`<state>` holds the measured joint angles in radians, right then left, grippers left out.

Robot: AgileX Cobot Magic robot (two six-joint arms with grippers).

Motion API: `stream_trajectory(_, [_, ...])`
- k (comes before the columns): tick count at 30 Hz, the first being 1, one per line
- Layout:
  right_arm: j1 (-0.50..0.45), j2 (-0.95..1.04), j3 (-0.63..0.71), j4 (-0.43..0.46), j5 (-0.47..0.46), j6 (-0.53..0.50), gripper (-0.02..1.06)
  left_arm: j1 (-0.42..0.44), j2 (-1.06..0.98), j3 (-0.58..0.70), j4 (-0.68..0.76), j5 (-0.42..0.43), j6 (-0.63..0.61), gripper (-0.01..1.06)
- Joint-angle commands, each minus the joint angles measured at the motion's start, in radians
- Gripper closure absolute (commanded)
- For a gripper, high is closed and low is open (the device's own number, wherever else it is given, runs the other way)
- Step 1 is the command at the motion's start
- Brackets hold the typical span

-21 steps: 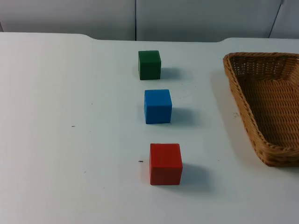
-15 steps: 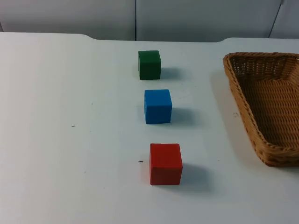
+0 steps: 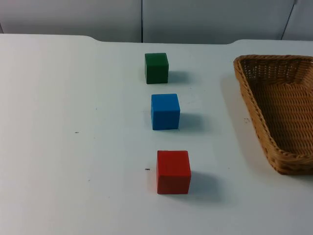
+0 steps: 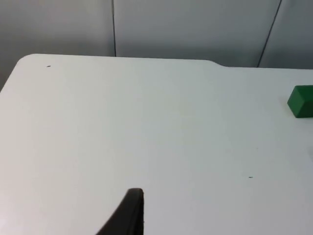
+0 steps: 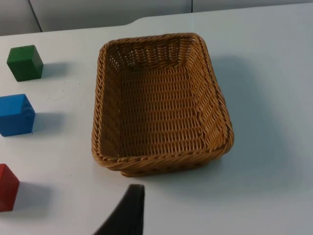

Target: Pick up the basket with the left hand and place the blue cube into the basket with the right hand.

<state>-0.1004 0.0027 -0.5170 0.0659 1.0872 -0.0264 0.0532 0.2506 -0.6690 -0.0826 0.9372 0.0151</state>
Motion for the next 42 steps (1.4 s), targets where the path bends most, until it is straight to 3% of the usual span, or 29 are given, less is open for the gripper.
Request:
stream_trajectory(1, [-0.008, -0.003, 0.009, -0.007, -0.009, 0.0, -0.01, -0.002, 0.045, -0.021, -0.04, -0.047, 0.019, 0.05])
stream_trajectory(6, [-0.008, -0.003, 0.009, -0.007, -0.009, 0.0, -0.01, -0.002, 0.227, -0.103, -0.142, -0.118, 0.136, 0.05])
stream_trajectory(11, [-0.008, -0.003, 0.009, -0.007, -0.009, 0.0, -0.01, -0.002, 0.393, -0.169, -0.352, -0.15, 0.289, 0.05])
stream_trajectory(16, [-0.008, -0.003, 0.009, -0.009, -0.009, 0.0, -0.01, -0.002, 0.603, -0.227, -0.734, -0.162, 0.595, 0.05])
stream_trajectory(17, [-0.008, -0.003, 0.009, -0.009, -0.009, 0.0, -0.01, -0.002, 0.603, -0.227, -0.734, -0.162, 0.595, 0.05])
stream_trajectory(21, [-0.008, -0.003, 0.009, -0.009, -0.009, 0.0, -0.01, -0.011, 0.756, -0.24, -0.951, -0.157, 0.725, 0.05])
stream_trajectory(27, [-0.008, -0.003, 0.009, -0.009, -0.009, 0.0, -0.01, -0.089, 0.95, -0.24, -1.065, -0.184, 0.843, 0.05])
stream_trajectory(33, [-0.008, -0.003, 0.009, -0.009, -0.009, 0.0, -0.01, -0.191, 1.092, -0.253, -1.065, -0.262, 0.866, 0.05])
stream_trajectory(42, [-0.008, -0.003, 0.009, -0.01, -0.009, 0.0, -0.01, -0.377, 1.401, -0.432, -1.066, -0.291, 0.865, 0.05])
